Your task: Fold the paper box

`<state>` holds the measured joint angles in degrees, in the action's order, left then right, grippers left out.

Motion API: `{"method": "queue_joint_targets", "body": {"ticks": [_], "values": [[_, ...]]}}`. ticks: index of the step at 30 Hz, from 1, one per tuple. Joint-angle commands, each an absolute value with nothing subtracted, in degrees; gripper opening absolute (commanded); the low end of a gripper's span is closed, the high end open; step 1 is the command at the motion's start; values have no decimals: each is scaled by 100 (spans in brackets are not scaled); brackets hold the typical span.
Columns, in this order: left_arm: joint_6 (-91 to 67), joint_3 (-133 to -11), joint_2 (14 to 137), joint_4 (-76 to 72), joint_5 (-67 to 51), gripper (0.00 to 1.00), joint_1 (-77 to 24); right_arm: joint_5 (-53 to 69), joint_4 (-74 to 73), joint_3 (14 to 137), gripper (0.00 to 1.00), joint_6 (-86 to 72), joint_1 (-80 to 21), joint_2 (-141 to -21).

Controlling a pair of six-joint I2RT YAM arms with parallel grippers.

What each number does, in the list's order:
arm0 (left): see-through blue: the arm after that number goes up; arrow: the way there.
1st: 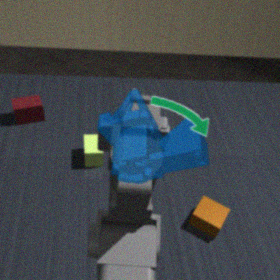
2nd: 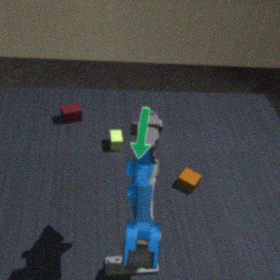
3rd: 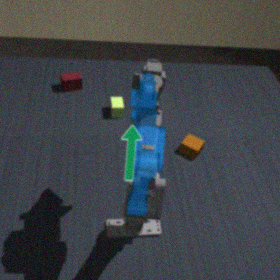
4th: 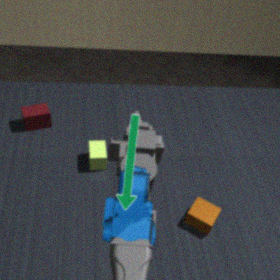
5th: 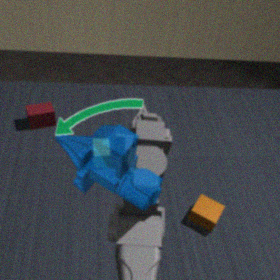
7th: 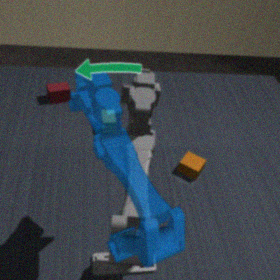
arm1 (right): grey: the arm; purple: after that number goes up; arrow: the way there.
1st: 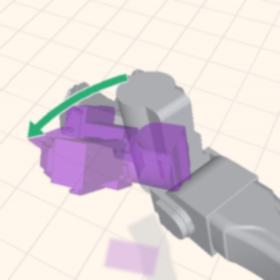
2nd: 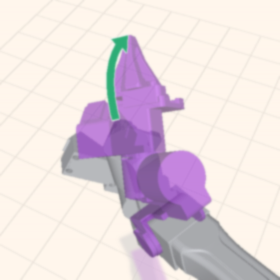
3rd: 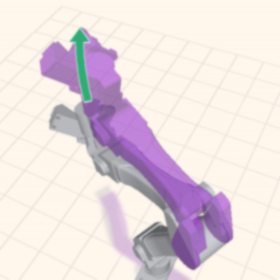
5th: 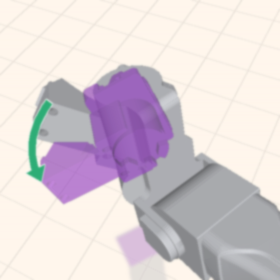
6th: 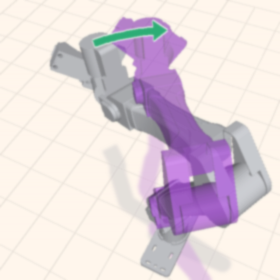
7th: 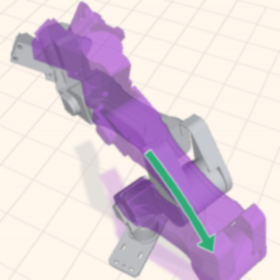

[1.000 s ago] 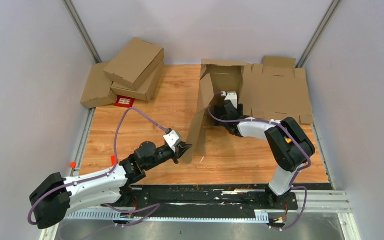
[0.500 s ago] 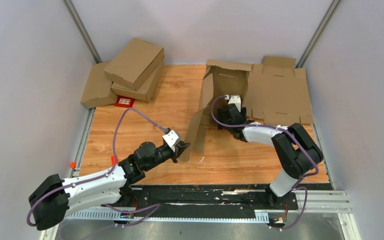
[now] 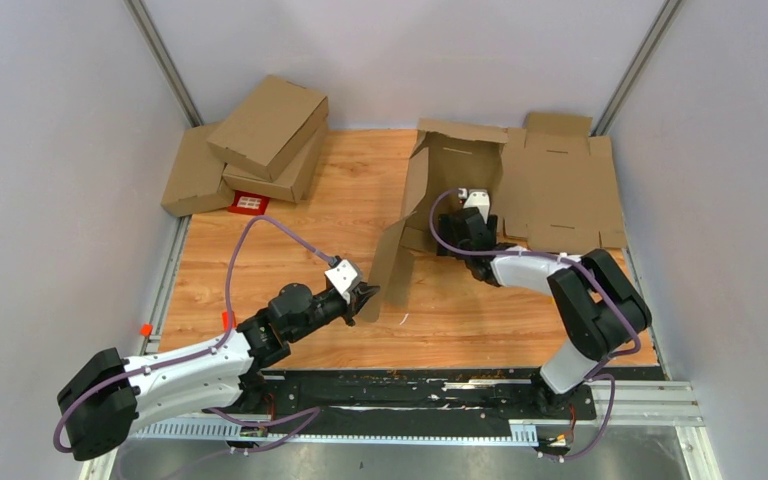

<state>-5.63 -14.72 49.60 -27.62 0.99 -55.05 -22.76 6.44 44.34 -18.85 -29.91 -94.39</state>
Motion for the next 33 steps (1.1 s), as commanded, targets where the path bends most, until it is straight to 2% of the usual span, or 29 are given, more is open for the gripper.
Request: {"method": "queue_joint_targets", "body": {"ticks": [1, 8, 25, 33], "values": [[-457, -1664, 4932, -2505, 110, 0, -5528, -2182, 885, 4258, 84, -1975, -2970, -8960], [-457, -1657, 4900, -2496, 114, 0, -5528, -1945, 1115, 3747, 100, -1680, -2973, -8076], [-456, -1661, 4856, -2463, 158, 0, -5528, -1765, 862, 2980, 100, -1671, -2976, -6681], [-474, -1635, 4820, -2487, 180, 0, -5528, -1543, -124, 2664, 100, -2068, -2978, -5881]]}}
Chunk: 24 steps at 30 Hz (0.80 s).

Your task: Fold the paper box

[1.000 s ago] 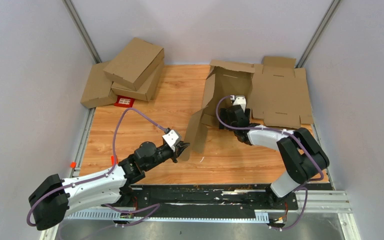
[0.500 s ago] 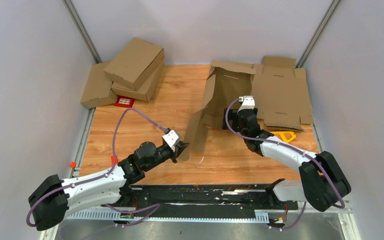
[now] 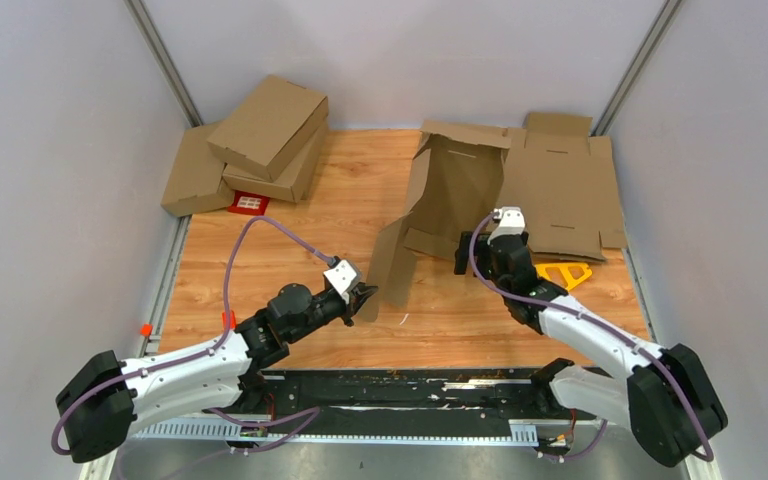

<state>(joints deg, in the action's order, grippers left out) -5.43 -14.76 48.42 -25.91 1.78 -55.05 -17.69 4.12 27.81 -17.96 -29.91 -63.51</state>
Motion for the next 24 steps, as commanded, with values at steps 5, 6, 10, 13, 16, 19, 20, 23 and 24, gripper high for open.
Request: {"method": "queue_joint_targets", "body": {"ticks": [5, 6, 10, 13, 16, 19, 20, 23, 24], "values": [[-524, -1635, 4850, -2522, 210, 0, -5528, -1174, -529, 2449, 99, -2000, -2988, -4915], [-527, -1635, 4858, -2522, 211, 0, -5528, -1150, -565, 2400, 98, -1961, -2981, -4707], [-519, -1643, 4851, -2507, 231, 0, -5528, -729, -494, 2252, 83, -1894, -3055, -4059], [-516, -1637, 4859, -2505, 237, 0, -5528, -721, -640, 2383, 69, -1930, -3285, -4083], [-519, -1644, 4866, -2518, 230, 0, -5528, -1006, -576, 2546, 59, -1767, -3718, -4379], [-527, -1643, 4861, -2514, 236, 0, -5523, -1279, -471, 2819, 39, -1519, -4132, -4807], [-527, -1636, 4856, -2514, 244, 0, -5528, -1431, -453, 2936, 27, -1470, -4239, -4960], [-536, -1640, 4856, -2505, 279, 0, -5528, -1787, -530, 3406, 2, -1355, -4393, -5463], [-539, -1635, 4860, -2511, 285, 0, -5528, -1857, -556, 3523, 0, -1332, -4398, -5634]]}}
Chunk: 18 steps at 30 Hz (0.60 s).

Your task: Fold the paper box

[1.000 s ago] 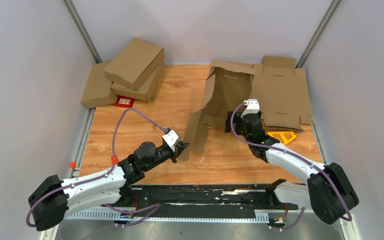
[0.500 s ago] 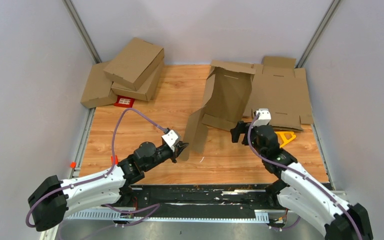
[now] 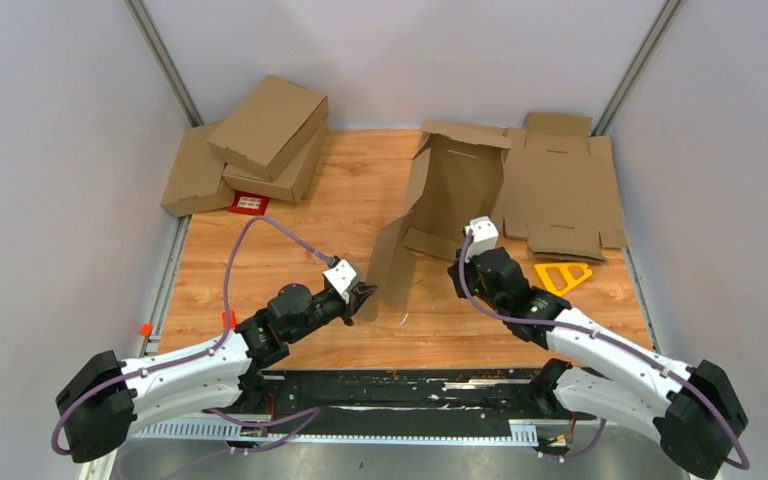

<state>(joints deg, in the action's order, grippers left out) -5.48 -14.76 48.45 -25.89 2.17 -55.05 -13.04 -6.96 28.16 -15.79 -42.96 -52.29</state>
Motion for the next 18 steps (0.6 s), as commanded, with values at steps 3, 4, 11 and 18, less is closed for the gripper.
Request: {"method": "queue_joint_targets", "body": {"ticks": [3, 4, 11, 18], "values": [[-614, -1650, 4856, -2503, 350, 0, -5528, -2207, -544, 3758, 0, -1562, -4400, -5980], [-627, -1652, 4841, -2496, 367, 0, -5528, -2303, -505, 3783, 0, -1676, -4396, -6051], [-642, -1599, 4789, -2584, 312, 0, -5527, -2478, 76, 4077, 0, -1894, -4362, -6790], [-650, -1600, 4778, -2566, 325, 0, -5527, -2099, 153, 4625, 0, -1583, -4202, -7832]]}}
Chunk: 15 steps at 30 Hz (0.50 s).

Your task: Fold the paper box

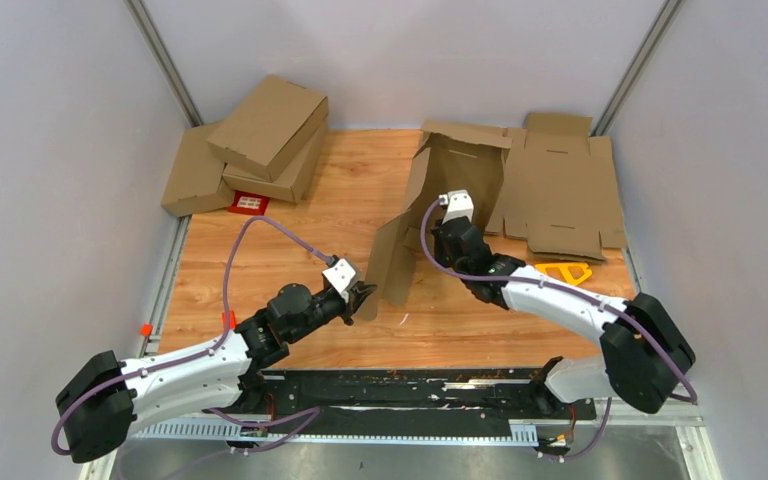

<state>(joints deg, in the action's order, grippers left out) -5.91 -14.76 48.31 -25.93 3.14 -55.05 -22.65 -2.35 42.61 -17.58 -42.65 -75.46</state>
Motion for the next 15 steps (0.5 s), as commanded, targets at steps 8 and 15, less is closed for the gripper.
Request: {"method": "queue_joint_targets", "body": {"ticks": [8, 15], "values": [[-650, -1583, 4686, -2549, 330, 0, -5524, -1838, 1025, 4423, 0, -1476, -4023, -8457], [-653, -1587, 4671, -2558, 316, 0, -5528, -1918, 1791, 4164, 0, -1405, -4014, -8944]]}}
